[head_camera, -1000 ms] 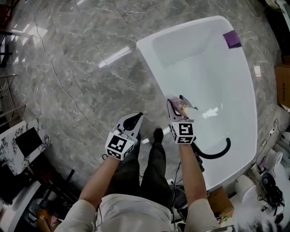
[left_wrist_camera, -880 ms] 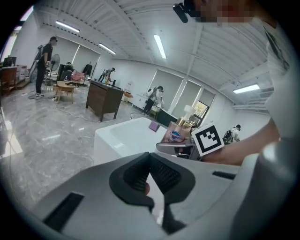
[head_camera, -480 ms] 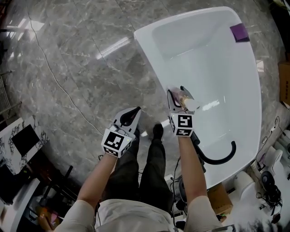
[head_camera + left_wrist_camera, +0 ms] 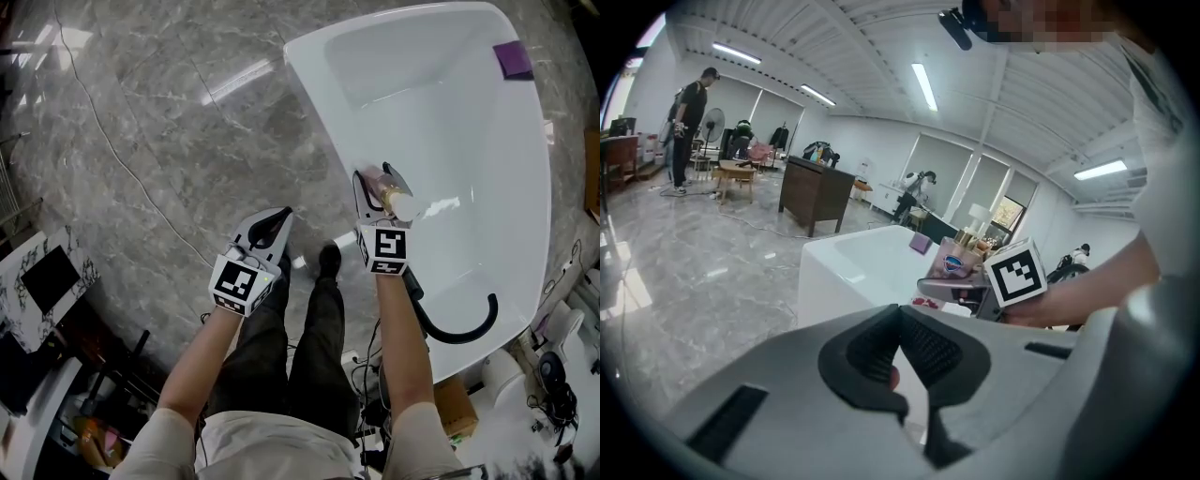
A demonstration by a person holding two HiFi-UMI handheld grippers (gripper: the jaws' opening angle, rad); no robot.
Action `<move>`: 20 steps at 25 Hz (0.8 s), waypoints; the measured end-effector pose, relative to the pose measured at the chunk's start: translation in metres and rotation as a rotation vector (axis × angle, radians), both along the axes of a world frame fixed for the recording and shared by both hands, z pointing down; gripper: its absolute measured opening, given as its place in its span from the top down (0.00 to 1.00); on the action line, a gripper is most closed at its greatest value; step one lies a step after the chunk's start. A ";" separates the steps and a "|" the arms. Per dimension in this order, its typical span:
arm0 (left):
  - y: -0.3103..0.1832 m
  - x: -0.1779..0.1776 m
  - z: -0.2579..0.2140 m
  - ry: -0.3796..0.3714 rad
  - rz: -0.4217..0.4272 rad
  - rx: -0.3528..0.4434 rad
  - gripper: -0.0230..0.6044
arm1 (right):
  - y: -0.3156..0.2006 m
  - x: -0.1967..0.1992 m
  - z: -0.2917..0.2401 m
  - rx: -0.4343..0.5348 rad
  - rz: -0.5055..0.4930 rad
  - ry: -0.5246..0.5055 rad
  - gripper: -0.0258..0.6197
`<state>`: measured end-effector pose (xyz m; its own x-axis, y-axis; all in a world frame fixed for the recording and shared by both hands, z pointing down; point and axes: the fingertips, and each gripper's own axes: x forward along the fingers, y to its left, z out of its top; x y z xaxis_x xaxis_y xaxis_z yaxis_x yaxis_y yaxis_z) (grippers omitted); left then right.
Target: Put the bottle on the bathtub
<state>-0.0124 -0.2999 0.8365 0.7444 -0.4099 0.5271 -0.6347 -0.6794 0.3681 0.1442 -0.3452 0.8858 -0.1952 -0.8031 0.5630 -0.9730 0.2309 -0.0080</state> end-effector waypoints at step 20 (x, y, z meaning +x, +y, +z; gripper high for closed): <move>0.014 -0.012 0.018 -0.023 -0.025 -0.062 0.95 | -0.001 -0.006 0.004 -0.002 -0.019 -0.044 0.54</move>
<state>-0.0240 -0.2862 0.8541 0.7220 -0.3942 0.5686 -0.6597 -0.6400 0.3939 0.1380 -0.3466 0.8901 -0.2350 -0.7979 0.5552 -0.9671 0.2494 -0.0508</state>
